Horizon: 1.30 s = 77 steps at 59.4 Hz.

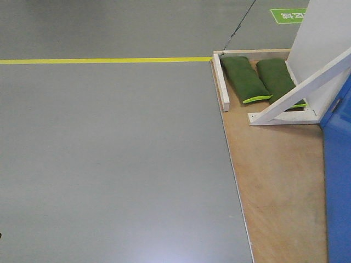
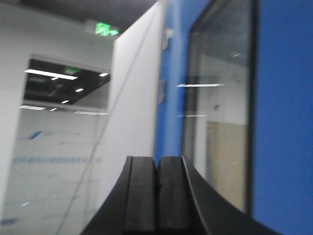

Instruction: Move to blue door and open it

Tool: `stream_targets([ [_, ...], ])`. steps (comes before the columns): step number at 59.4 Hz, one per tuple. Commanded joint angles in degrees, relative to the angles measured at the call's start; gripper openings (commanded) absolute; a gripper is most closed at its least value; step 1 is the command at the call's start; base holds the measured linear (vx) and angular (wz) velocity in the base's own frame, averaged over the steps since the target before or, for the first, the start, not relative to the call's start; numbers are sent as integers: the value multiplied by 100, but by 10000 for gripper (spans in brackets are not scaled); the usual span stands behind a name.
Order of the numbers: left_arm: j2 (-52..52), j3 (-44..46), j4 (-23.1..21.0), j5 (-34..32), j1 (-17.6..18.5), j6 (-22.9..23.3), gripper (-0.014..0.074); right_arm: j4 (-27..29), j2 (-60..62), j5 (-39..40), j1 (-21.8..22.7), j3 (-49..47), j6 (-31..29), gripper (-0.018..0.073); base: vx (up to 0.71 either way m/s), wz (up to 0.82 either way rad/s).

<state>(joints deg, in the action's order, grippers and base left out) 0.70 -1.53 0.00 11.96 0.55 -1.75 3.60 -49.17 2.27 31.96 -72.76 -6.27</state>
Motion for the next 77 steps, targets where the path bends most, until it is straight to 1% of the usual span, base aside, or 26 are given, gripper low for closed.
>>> stream_targets([
  [1, 79, -34, 0, -481, 39, 18, 70, 339, 40, 804, 795, -344, -22, -8, 0, 0],
  [10, 79, -34, 0, -481, 39, 18, 70, 971, 37, 1612, 2106, -472, -22, -8, 0, 0],
  [15, 79, -34, 0, -481, 39, 18, 70, 1255, -46, 1943, 2737, -472, -22, -8, 0, 0],
  [20, 79, -34, 0, -481, 39, 18, 70, 1467, -164, 1983, 3350, -472, -22, -8, 0, 0],
  [25, 79, -34, 0, -481, 39, 18, 70, 1768, -337, 1983, 3859, -455, -28, -8, 0, 0],
  [26, 79, -34, 0, -481, 39, 18, 70, 1840, -384, 1978, 4021, -455, -28, -8, 0, 0],
  [27, 79, -34, 0, -481, 39, 18, 70, 1854, -418, 1978, 4062, -455, -28, -8, 0, 0],
  [29, 79, -34, 0, -481, 39, 18, 70, 1932, -536, 1978, 4303, -455, -28, -8, 0, 0],
  [35, 79, -34, 0, -481, 39, 18, 70, 1945, -880, 1978, 4909, -455, -28, -8, 0, 0],
  [41, 79, -34, 0, -481, 39, 18, 70, 1945, -1264, 1978, 5395, -455, -28, -8, 0, 0],
  [49, 79, -34, 0, -481, 39, 18, 70, 1945, -1812, 1978, 5864, -455, -28, -8, 0, 0],
  [58, 79, -34, 0, -481, 39, 18, 70, 1918, -2380, 1978, 6171, -455, -28, -8, 0, 0],
  [65, 79, -34, 0, -481, 39, 18, 70, 1746, -2727, 1978, 6199, -455, -33, -8, 0, 0],
  [72, 79, -34, 0, -481, 39, 18, 70, 1239, -3068, 1890, 6174, -455, -33, -8, 0, 0],
  [77, 79, -34, 0, -481, 39, 18, 70, 908, -3303, 1890, 6045, -455, -26, -8, 0, 0],
])
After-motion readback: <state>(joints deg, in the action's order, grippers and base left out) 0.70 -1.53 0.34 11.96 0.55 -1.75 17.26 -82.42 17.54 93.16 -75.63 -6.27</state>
